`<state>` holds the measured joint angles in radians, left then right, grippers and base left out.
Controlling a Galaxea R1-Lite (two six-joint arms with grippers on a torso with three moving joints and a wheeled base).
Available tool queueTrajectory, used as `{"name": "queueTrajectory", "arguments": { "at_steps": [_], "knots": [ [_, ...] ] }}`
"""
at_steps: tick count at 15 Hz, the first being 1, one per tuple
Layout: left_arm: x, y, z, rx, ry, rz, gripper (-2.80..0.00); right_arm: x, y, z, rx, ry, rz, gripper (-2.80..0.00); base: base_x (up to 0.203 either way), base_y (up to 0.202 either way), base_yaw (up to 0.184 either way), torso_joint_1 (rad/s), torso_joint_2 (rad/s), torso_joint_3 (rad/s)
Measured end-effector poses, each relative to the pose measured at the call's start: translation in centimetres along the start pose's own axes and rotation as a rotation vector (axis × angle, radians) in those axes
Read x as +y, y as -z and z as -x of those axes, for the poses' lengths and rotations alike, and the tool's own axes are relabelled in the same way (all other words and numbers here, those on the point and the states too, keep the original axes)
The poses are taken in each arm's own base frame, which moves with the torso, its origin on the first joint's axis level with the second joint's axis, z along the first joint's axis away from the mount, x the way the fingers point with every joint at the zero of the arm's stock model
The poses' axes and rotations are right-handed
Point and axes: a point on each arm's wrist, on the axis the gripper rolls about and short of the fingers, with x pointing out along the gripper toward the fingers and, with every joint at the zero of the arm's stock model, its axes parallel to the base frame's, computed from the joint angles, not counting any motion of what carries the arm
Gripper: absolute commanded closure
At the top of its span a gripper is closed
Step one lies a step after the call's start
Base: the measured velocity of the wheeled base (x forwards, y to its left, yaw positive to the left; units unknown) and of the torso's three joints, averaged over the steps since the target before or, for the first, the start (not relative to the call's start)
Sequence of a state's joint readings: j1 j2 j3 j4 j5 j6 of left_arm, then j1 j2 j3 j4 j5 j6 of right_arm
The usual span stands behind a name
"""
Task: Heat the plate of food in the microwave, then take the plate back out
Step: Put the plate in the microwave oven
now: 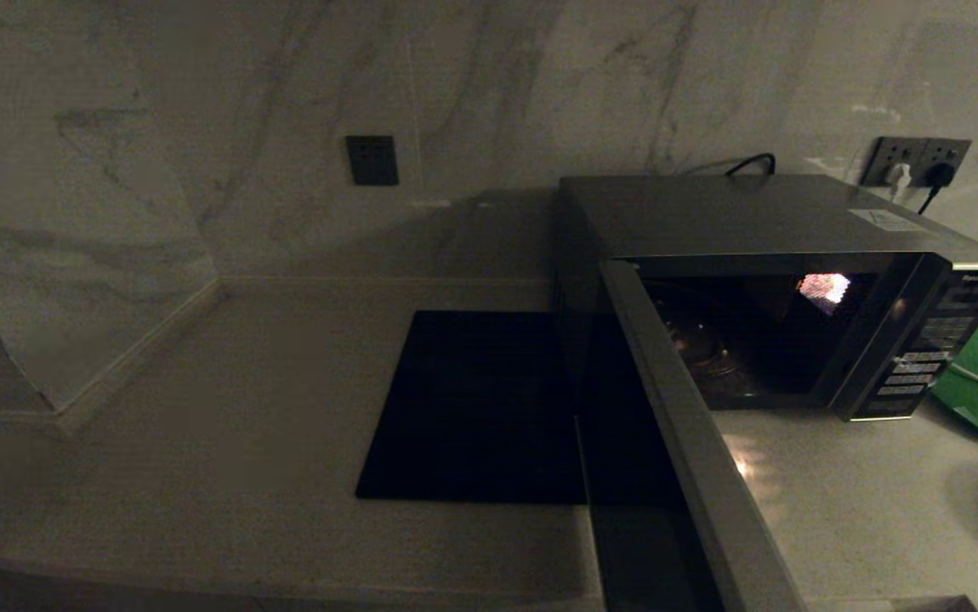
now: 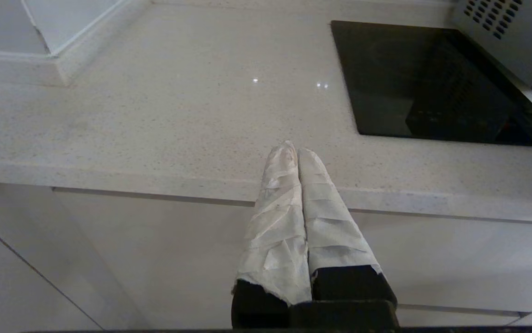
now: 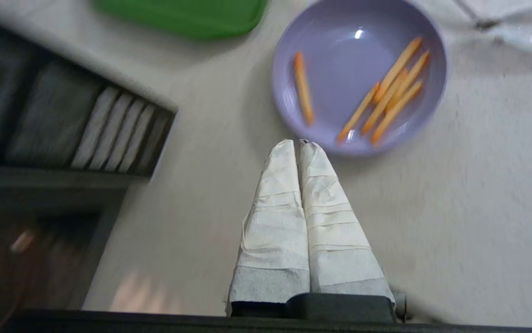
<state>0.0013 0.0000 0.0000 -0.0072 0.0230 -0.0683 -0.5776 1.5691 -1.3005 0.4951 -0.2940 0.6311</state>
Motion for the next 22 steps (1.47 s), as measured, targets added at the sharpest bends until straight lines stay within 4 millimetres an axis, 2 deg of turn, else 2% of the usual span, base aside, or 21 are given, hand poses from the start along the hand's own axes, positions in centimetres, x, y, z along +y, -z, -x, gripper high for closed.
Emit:
{"name": "queueTrajectory", "arguments": {
  "at_steps": [2, 3, 6, 12, 15, 22],
  "knots": [
    [0.0, 0.0, 0.0, 0.000, 0.000, 0.000, 0.00, -0.8, -0.4, -2.9, -0.017, -0.038, -0.002, 0.00, 0.000, 0.000, 0.000, 0.000, 0.00, 0.000],
    [0.0, 0.0, 0.0, 0.000, 0.001, 0.000, 0.00, -1.2, -0.8, -3.9, 0.006, -0.063, -0.012, -2.80, 0.000, 0.000, 0.000, 0.000, 0.00, 0.000],
    [0.0, 0.0, 0.0, 0.000, 0.000, 0.000, 0.00, -2.9, -1.5, -6.0, 0.155, -0.090, -0.022, -2.80, 0.000, 0.000, 0.000, 0.000, 0.00, 0.000],
    [0.0, 0.0, 0.0, 0.000, 0.000, 0.000, 0.00, -6.3, -3.0, -9.5, 0.202, -0.020, -0.108, -2.80, 0.000, 0.000, 0.000, 0.000, 0.00, 0.000],
    [0.0, 0.0, 0.0, 0.000, 0.000, 0.000, 0.00, -7.9, -4.0, -11.9, 0.203, 0.044, -0.228, -2.80, 0.000, 0.000, 0.000, 0.000, 0.00, 0.000],
    [0.0, 0.0, 0.0, 0.000, 0.000, 0.000, 0.00, -11.4, -2.4, -17.3, 0.324, 0.168, -0.324, -2.80, 0.000, 0.000, 0.000, 0.000, 0.00, 0.000]
  ]
}}
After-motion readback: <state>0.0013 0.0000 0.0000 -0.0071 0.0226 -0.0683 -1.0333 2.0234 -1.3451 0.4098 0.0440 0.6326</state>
